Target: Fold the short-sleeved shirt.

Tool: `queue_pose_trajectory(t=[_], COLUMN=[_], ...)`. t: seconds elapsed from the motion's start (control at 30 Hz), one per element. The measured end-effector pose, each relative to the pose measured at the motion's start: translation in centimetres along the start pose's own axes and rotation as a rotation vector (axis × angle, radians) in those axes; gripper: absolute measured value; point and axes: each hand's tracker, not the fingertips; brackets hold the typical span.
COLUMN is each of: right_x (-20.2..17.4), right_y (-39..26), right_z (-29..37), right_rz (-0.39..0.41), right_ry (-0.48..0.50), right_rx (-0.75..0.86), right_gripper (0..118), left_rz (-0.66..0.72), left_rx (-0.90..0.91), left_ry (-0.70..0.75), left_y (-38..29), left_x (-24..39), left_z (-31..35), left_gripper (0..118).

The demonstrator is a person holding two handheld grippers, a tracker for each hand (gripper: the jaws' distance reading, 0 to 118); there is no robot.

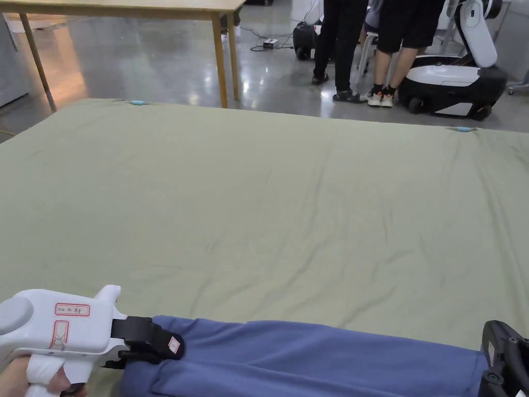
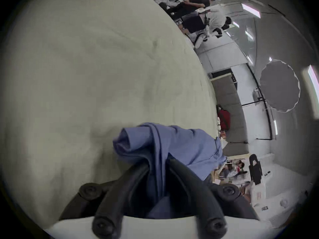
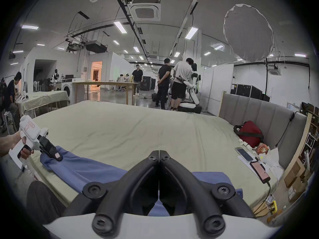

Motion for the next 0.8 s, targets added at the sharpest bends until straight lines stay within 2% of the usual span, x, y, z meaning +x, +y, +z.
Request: queue_pose_trajectory(t=[0.17,0.47,0.57,0.8], right_x=[0.9,2.9,3.2,4.7], right_y=[0.2,1.1,1.2,1.2], right_z=[0.4,0.8,0.9,1.9], right_rz=[-0.006,-0.024,-0.025,-0.046], right_ry=[-0.015,-0.018,-0.028,-0.072], right_rx=[0.024,0.059,0.074,0.106], right_gripper=[0,0,0,0], left_rz=[0.002,0.009,-0.024,-0.264], left_rx=[0.06,0.224,0.195,0.128], left_ry=[-0.009,0.111,0.14,0.218], left_y=[-0.1,-0.6,-1.1,-2.9], left_x=[0.3,1.6,4.6,15.6], left_z=[3.0,11.5,10.9,5.7], left_gripper=[4,4,4,4])
